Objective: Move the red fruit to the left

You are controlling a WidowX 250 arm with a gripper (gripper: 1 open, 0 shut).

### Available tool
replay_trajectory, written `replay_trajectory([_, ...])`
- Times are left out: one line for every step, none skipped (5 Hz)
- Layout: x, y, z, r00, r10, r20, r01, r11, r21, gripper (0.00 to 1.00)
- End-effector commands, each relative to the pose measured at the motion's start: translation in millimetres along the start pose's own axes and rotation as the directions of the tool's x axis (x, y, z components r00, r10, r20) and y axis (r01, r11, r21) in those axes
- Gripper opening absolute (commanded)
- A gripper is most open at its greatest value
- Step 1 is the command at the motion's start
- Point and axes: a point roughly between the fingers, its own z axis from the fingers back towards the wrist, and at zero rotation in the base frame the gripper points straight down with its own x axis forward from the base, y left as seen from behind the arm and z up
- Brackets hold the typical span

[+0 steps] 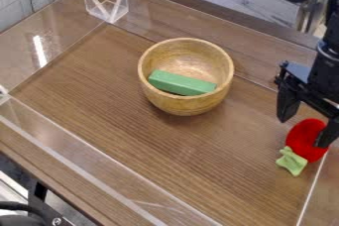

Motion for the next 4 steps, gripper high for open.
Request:
replay_trajectory([15.8,-2.2,47.8,0.992,-0.058,0.116,0.058,0.998,0.005,1.00])
replay_trajectory([22.1,6.5,41.4,0.992,-0.030,0.120,0.030,1.000,0.004,1.00])
replay_trajectory([27.5,15.5,29.5,0.994,0.005,0.109,-0.006,1.000,0.001,1.00])
replay_trajectory([27.3,11.2,16.1,0.995,0.031,0.097,-0.031,1.000,-0.002,1.00])
